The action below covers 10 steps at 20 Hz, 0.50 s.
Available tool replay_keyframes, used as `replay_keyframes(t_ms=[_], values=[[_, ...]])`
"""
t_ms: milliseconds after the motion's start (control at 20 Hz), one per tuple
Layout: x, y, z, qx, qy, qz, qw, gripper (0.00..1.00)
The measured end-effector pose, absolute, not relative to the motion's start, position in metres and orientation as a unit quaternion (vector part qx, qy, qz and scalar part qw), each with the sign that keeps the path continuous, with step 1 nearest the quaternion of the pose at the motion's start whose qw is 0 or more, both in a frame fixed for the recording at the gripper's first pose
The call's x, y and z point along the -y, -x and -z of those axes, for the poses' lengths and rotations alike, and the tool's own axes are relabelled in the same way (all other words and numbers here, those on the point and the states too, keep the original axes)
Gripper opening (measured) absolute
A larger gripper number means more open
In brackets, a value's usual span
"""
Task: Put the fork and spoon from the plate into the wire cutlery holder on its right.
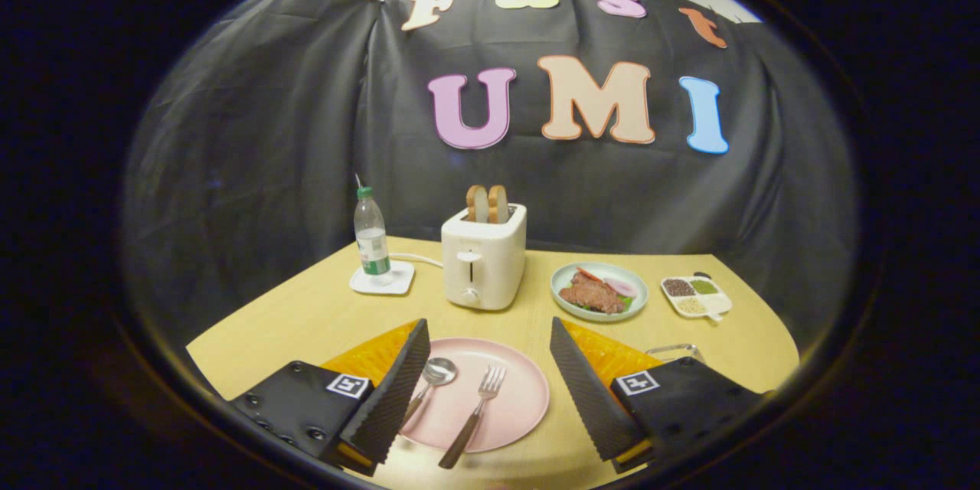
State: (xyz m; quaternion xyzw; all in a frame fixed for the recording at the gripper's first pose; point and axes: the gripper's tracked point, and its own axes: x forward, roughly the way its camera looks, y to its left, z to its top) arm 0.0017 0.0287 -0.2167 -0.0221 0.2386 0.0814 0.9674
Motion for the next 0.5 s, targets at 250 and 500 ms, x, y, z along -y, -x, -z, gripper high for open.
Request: replay_keyframes(t_ms=[250,500], values=[[-0.029,0.005,0.266,-0.294,0.03,-0.082,0.952,1.0],[-0.028,0.014,0.314,-0.346,0.047,-0.084,0.933,1.0]])
